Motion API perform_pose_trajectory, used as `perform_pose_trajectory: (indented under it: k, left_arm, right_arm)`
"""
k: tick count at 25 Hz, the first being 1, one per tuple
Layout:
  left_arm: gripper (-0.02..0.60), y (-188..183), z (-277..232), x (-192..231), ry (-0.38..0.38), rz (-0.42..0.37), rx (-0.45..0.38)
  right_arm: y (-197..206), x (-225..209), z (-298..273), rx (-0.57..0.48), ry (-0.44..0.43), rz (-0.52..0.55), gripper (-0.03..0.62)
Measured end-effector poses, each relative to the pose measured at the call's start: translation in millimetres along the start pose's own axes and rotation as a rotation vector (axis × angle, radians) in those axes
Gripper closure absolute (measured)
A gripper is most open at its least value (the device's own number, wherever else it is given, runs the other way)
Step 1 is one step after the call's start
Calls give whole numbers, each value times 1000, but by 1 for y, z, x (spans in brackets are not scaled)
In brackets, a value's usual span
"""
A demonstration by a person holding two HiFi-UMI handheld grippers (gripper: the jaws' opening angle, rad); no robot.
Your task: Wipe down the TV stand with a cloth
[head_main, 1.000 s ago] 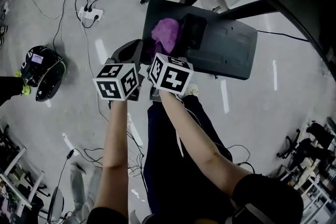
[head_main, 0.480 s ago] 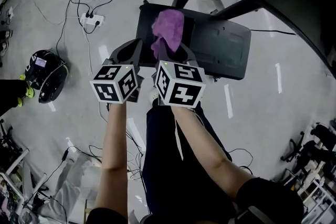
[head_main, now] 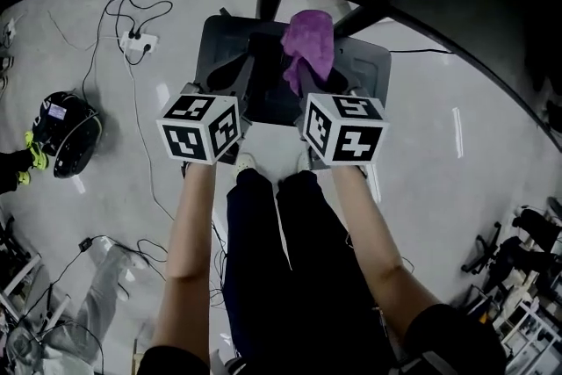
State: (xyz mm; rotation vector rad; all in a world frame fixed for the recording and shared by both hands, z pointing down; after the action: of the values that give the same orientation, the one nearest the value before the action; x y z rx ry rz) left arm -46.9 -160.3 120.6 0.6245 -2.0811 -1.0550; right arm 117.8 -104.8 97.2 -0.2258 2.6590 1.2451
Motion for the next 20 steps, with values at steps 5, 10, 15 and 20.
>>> perform_pose_trajectory:
  k: [5, 10, 15, 20]
  left_arm:
    - [574, -7, -16, -16, -1, -1, -7]
    - [575, -3, -22, -18, -25, 23, -4]
    - [575, 4, -15, -12, -60, 51, 3]
    - [575, 9, -8, -4, -80, 55, 0]
  right_arm:
    - [-5, -36, -24, 138, -116, 303, 505]
    - [-14, -54, -56, 199, -167, 612, 505]
    - [-11, -44, -101, 292, -236, 950, 505]
    - [-3, -29, -134, 338, -350, 1115, 505]
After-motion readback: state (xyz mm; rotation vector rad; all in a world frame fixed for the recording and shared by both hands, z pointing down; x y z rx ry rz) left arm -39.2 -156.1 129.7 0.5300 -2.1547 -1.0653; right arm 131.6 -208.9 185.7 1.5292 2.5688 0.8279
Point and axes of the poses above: the fingertips, and each gripper's own axes: z backward along the fingers, x to its left, y out of its underside, the point moved 8 cm from there along z, backward along the fingers, and after that the axes turned 4 degrees about -z, right-handed, at the moved point
